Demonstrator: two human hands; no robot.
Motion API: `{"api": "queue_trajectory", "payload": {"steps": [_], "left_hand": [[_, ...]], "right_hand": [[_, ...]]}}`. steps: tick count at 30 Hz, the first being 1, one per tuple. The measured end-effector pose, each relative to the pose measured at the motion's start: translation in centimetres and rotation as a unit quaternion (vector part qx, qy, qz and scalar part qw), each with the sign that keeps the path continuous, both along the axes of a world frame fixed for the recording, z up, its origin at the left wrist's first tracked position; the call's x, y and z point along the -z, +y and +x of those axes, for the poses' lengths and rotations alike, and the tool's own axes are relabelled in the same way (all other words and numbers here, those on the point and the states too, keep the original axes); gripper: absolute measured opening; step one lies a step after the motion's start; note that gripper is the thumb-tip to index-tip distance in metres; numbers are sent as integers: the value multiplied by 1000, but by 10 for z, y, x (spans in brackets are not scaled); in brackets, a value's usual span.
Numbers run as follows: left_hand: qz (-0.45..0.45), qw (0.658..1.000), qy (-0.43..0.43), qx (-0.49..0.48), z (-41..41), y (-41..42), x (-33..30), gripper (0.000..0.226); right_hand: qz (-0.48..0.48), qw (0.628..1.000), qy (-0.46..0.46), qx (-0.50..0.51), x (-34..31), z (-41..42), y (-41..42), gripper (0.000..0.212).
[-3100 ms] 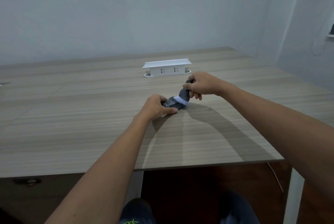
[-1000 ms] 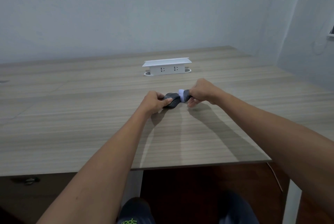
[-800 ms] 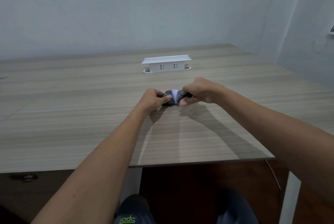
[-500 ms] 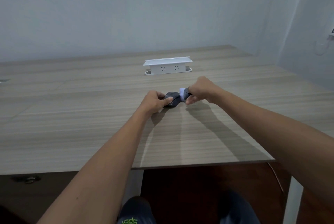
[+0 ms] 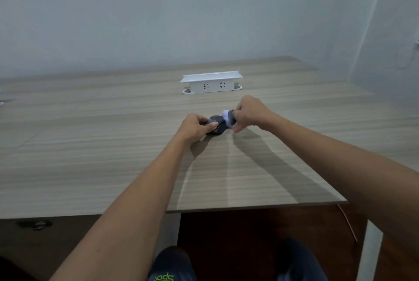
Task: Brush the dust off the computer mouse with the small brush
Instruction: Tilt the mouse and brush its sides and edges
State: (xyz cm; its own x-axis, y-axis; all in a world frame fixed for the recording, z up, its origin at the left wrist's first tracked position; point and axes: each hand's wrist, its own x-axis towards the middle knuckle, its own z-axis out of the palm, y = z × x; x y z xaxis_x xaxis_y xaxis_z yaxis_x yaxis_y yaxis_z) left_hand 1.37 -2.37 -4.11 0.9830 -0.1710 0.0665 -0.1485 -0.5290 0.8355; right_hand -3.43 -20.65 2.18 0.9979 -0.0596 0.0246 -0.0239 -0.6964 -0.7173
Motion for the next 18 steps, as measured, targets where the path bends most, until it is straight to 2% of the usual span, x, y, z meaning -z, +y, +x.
{"api": "queue_trajectory", "payload": {"steps": [2, 5, 12, 15, 18], "left_hand": [[-5, 1000, -2, 3, 0, 0, 1, 31], [-6, 1000, -9, 11, 1, 1, 3, 28], [-12, 1000, -7, 7, 2, 2, 4, 29], [-6, 1000, -12, 8, 2, 2, 5, 31], [-2, 1000, -15, 6, 3, 1, 5, 31]], "right_hand": [[-11, 1000, -3, -25, 3, -5, 2, 16], [17, 996, 32, -79, 0, -13, 0, 20], [-111, 992, -25, -45, -1, -6, -12, 20], [-119, 991, -31, -51, 2, -8, -7, 22], [-108, 989, -21, -101, 2, -9, -8, 21]]}}
